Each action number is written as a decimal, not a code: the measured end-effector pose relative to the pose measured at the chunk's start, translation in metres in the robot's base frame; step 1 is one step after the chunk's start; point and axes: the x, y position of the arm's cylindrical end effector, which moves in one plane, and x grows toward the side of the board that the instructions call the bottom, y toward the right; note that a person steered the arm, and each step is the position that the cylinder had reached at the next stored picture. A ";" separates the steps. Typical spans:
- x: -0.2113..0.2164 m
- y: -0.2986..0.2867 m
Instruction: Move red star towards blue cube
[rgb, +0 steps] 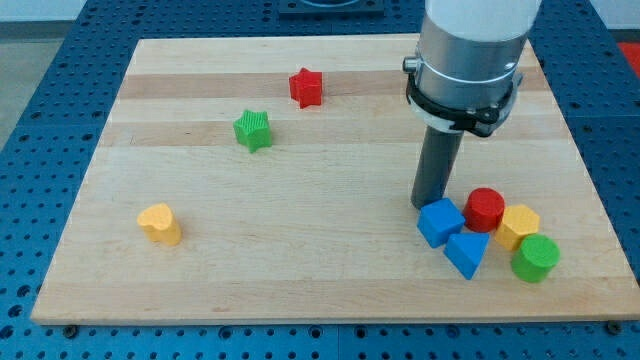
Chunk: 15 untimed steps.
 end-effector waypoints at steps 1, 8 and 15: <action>-0.045 0.001; -0.227 -0.123; -0.204 -0.159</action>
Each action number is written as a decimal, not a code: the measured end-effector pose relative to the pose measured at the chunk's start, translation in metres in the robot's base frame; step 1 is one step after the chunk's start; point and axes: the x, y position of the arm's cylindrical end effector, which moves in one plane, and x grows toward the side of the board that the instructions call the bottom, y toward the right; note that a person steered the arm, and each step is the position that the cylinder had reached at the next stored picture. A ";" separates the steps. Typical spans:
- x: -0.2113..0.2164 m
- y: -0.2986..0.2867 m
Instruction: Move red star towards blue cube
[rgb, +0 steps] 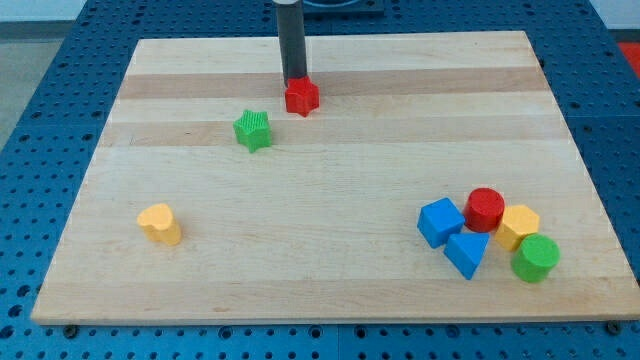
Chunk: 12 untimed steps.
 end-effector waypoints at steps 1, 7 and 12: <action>0.003 -0.010; 0.049 0.017; 0.135 0.018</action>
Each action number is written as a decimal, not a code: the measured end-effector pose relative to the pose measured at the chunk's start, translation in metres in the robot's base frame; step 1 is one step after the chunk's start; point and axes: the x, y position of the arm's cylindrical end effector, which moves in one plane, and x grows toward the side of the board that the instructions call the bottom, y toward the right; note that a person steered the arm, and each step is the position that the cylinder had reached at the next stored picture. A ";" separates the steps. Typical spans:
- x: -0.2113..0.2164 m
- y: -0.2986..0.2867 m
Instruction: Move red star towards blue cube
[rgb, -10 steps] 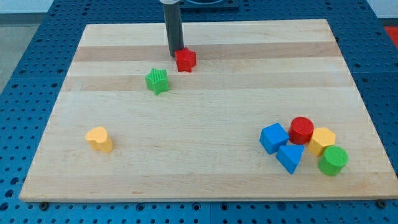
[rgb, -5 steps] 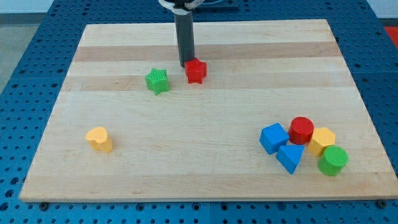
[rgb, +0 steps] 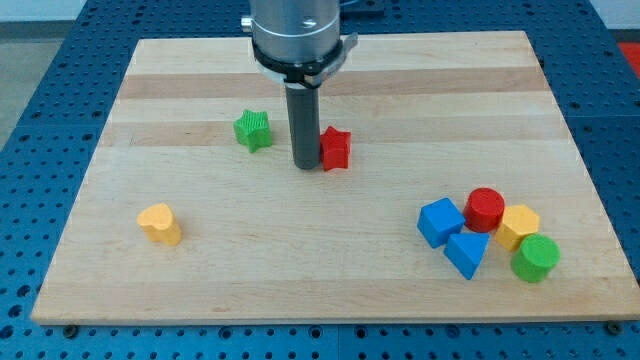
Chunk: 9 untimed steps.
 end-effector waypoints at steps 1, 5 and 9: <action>-0.020 -0.013; -0.019 0.073; 0.000 0.056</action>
